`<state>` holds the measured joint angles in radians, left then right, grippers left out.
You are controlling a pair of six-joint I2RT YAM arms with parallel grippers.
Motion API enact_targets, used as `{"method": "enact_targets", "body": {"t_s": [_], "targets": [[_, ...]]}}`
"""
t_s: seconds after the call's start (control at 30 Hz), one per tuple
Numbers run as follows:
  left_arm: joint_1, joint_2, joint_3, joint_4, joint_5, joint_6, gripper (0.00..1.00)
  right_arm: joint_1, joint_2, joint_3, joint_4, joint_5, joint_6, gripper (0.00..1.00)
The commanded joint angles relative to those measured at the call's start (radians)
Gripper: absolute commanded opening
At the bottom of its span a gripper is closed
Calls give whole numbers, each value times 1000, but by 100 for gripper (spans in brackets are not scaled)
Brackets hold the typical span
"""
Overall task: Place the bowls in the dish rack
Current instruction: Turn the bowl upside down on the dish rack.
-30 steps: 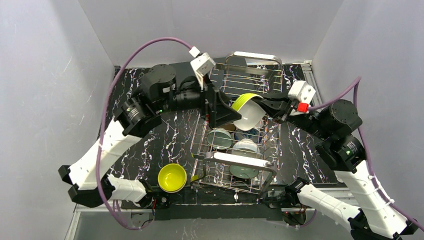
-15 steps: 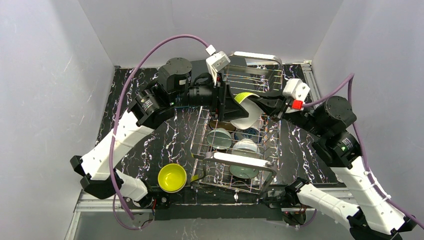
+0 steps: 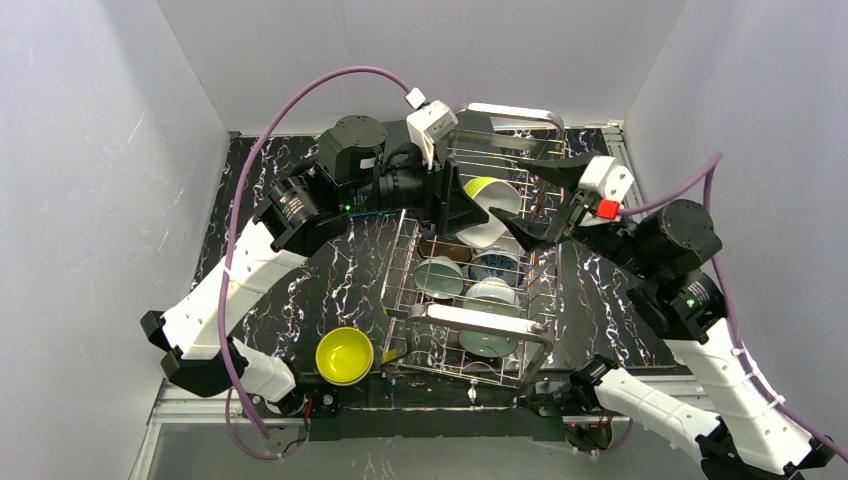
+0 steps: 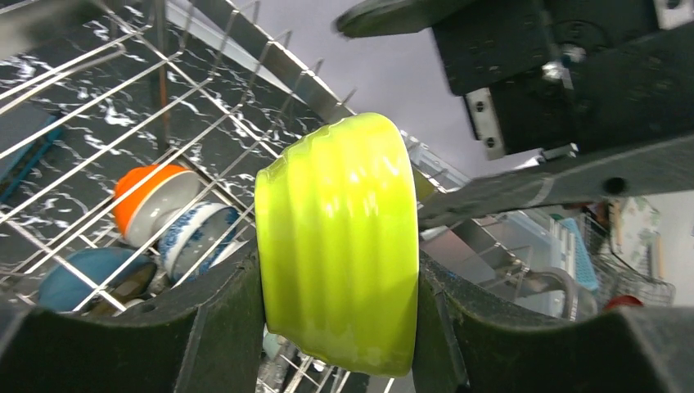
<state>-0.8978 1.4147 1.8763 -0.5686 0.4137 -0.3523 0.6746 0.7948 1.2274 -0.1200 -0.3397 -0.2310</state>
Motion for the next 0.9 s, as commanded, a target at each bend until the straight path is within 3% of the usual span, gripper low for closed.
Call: {"method": "enact_targets", "body": {"t_s": [0.0, 0.33, 0.67, 0.87], "targets": [[4, -42, -6, 41, -113, 87, 0, 2, -38, -13, 97, 19, 27, 88], [-41, -51, -64, 155, -321, 446, 0, 3, -109, -37, 140, 50, 77, 92], [-195, -27, -127, 189, -597, 902, 0, 2, -183, -87, 150, 178, 89, 95], [-259, -12, -164, 163, -657, 1063, 0, 3, -175, -90, 137, 215, 100, 97]]}}
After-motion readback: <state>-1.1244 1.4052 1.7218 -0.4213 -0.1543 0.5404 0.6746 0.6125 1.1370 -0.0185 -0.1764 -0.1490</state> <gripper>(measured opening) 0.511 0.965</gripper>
